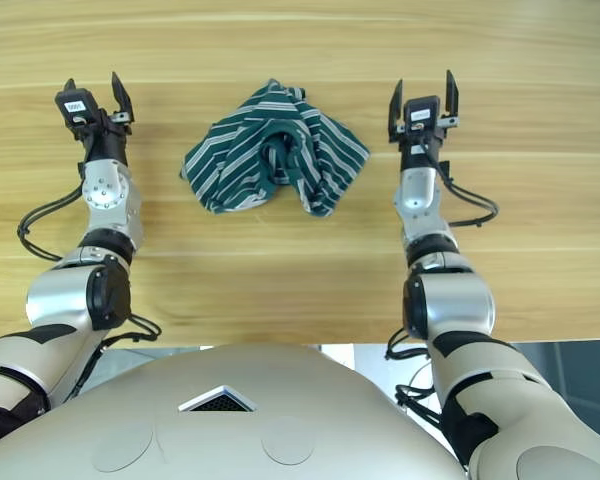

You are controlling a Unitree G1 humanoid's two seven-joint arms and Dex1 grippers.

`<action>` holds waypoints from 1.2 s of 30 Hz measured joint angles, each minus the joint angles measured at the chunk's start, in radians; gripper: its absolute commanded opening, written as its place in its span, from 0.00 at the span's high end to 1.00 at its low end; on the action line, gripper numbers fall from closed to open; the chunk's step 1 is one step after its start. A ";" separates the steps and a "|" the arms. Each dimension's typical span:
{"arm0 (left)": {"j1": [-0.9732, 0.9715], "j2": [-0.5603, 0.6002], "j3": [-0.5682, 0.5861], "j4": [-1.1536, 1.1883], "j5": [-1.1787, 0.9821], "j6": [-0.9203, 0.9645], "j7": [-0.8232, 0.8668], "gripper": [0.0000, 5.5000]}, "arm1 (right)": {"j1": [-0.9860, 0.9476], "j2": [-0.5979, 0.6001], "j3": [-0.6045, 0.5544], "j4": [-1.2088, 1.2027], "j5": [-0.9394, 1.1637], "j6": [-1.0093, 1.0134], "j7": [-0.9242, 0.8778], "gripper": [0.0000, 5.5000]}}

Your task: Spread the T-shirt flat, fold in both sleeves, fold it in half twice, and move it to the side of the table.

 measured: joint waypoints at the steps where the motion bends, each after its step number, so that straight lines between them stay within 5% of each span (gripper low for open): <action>1: -0.001 0.000 0.001 0.000 0.000 0.000 0.000 0.34 | 0.000 0.000 0.000 0.000 0.000 0.000 0.000 0.34; 8: -0.001 0.000 0.007 0.000 0.000 0.000 0.001 0.35 | 0.000 0.000 0.002 0.000 0.000 0.000 0.000 0.43; 36: -0.002 0.000 0.007 0.000 0.000 0.000 0.000 0.35 | 0.000 0.000 0.009 0.000 0.000 0.000 -0.003 0.43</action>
